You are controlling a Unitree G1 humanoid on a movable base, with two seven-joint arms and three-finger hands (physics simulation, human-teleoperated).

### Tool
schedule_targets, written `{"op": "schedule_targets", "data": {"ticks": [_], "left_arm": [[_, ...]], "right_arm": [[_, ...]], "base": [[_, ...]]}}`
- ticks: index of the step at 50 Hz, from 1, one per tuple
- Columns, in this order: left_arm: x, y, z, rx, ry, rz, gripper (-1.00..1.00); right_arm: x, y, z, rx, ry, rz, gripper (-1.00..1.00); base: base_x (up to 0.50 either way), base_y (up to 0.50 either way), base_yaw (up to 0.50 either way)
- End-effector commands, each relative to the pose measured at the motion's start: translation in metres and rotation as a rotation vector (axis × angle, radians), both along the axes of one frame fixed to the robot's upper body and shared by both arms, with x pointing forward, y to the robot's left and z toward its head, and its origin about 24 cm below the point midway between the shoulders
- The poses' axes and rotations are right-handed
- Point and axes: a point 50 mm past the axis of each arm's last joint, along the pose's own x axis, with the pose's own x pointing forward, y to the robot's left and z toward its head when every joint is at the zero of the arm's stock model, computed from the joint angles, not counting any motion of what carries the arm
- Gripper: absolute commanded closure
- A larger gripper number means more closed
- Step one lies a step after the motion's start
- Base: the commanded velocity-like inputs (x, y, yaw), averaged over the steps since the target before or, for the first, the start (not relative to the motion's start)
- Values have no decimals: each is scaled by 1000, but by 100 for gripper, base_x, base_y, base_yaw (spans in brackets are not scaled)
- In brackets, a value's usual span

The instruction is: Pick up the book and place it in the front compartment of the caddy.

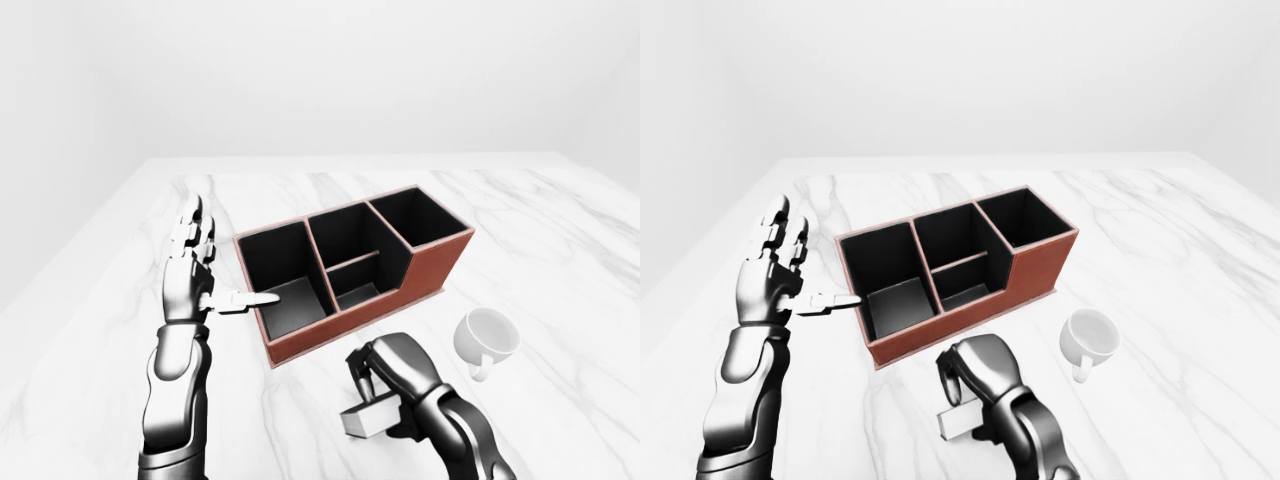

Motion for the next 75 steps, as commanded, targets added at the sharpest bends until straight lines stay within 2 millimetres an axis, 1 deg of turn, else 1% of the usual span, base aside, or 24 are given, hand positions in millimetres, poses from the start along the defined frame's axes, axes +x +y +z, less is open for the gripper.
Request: {"op": "schedule_targets", "data": {"ticks": [1,10,27,34,43,61,72,75], "left_arm": [[1,1,0,-2,2,2,-95],[0,1,2,-1,-7,4,-95],[1,1,2,-2,-7,5,-95],[1,1,1,-3,-2,5,-95],[0,2,4,-2,-16,5,-95],[1,1,1,-4,-3,6,-95],[0,2,4,-4,-15,7,-95],[0,3,5,-3,-20,7,-95]], "right_arm": [[2,-2,26,-15,-97,-3,100],[2,-5,42,-26,-133,-6,100],[4,-7,51,-35,-158,-12,100],[5,-6,60,-38,-180,-2,100],[7,-6,73,-40,-209,7,100],[9,-5,86,-41,-229,9,100],[15,-5,102,-24,-282,-7,100],[18,-6,110,-10,-313,-22,100]], "base": [[0,0,0],[0,0,0],[0,0,0],[0,0,0],[0,0,0],[0,0,0],[0,0,0],[0,0,0]]}}
